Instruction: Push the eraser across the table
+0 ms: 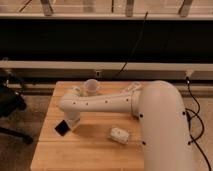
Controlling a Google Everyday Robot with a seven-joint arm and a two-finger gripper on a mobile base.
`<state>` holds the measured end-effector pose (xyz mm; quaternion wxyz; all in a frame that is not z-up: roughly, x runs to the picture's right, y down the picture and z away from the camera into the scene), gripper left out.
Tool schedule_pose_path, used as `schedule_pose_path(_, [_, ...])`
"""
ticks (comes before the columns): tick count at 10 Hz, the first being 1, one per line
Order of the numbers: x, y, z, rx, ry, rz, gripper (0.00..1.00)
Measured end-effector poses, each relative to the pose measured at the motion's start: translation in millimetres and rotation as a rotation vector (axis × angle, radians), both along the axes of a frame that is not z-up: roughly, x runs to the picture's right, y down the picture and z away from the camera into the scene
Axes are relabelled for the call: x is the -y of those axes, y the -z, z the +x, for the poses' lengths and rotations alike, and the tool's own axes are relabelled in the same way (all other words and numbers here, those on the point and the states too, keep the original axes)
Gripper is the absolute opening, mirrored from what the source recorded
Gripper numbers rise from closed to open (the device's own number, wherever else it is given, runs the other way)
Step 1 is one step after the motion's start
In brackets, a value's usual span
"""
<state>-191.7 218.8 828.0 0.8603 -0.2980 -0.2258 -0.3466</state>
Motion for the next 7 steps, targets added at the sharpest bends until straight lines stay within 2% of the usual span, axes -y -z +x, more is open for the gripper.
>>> schedule_pose_path(4, [17,-5.2,-4,0.047,0.014,0.014,0.03])
schedule_pose_path(6, [12,-5.3,-16,0.062,0.044,0.014,0.03])
schedule_pose_path(7, [7,-4.0,-33,0.076,0.064,0.016,0.03])
